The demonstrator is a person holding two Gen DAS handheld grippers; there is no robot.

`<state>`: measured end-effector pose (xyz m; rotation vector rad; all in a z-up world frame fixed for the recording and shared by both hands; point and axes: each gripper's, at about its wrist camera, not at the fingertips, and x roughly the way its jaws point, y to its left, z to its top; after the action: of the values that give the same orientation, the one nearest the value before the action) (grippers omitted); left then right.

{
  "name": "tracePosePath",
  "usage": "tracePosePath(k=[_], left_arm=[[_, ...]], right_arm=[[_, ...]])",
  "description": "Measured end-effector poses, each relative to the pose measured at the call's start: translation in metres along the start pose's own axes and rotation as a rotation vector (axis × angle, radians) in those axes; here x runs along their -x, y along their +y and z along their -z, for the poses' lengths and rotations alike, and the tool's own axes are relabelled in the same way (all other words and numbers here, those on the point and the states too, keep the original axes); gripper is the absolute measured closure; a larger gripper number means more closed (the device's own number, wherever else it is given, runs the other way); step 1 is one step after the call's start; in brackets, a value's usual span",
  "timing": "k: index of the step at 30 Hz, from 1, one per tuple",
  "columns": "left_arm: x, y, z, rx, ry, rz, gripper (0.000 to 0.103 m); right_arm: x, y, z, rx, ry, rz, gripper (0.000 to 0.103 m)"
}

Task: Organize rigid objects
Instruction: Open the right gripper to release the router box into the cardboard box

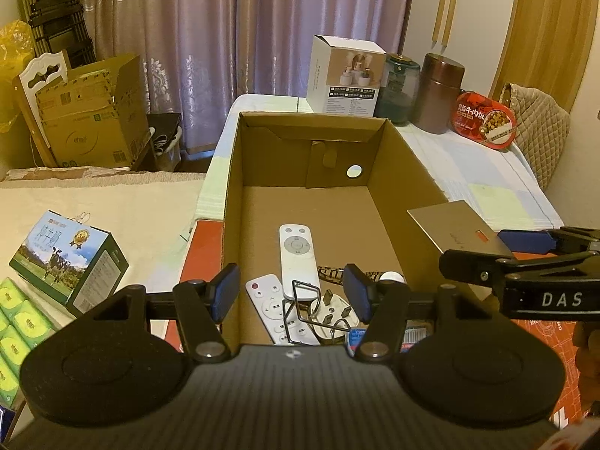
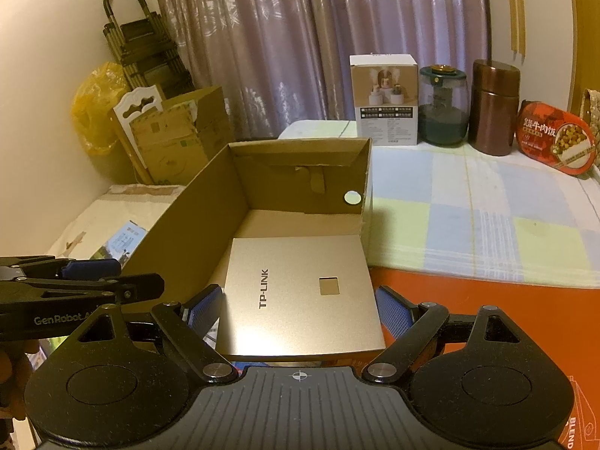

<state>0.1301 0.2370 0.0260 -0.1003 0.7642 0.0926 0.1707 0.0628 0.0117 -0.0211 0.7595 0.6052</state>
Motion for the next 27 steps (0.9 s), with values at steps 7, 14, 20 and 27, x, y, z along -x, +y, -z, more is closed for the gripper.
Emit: tracePosePath(k=[7,14,20,27], left_arm=[[0.000,0.001,0.000,0.000,0.002,0.000,0.047],[0.001,0.003,0.001,-0.001,0.001,-0.009,0.040],[0.007,0.005,0.005,0.001,-0.013,-0.034,0.021],[0.025,0.000,0.010,0.011,-0.045,-0.044,0.007]], right_arm=[[-0.004,0.000,-0.001,-0.013,0.005,-0.002,0.018],[-0.008,-0.002,-0.003,-0.056,-0.014,-0.056,0.017],[0.010,-0.012,-0.004,-0.115,-0.072,-0.024,0.009],[0.033,-0.025,0.010,-0.130,-0.027,0.038,0.009]])
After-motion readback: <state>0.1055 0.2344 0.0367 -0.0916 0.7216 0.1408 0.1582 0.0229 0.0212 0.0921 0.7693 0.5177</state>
